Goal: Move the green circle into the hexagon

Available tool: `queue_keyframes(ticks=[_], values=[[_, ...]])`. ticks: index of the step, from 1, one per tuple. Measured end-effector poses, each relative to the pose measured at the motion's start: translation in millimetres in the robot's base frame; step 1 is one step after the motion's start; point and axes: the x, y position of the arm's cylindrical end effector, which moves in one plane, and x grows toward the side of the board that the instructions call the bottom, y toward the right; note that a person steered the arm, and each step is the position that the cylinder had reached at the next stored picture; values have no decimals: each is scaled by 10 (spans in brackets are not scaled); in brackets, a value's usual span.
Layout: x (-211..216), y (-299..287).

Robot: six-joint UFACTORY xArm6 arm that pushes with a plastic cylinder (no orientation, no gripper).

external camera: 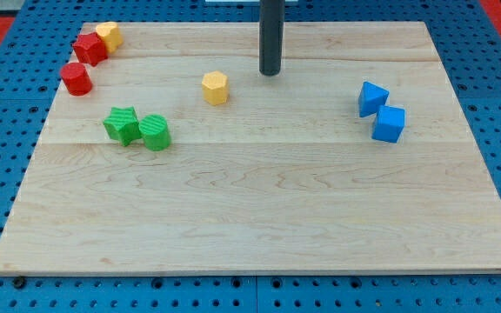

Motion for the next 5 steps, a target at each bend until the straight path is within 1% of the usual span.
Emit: queue_keyframes(ticks=[1, 2, 3, 4, 5], values=[[222, -277], [222, -973], [18, -1782], [-81, -1619], [717, -943]])
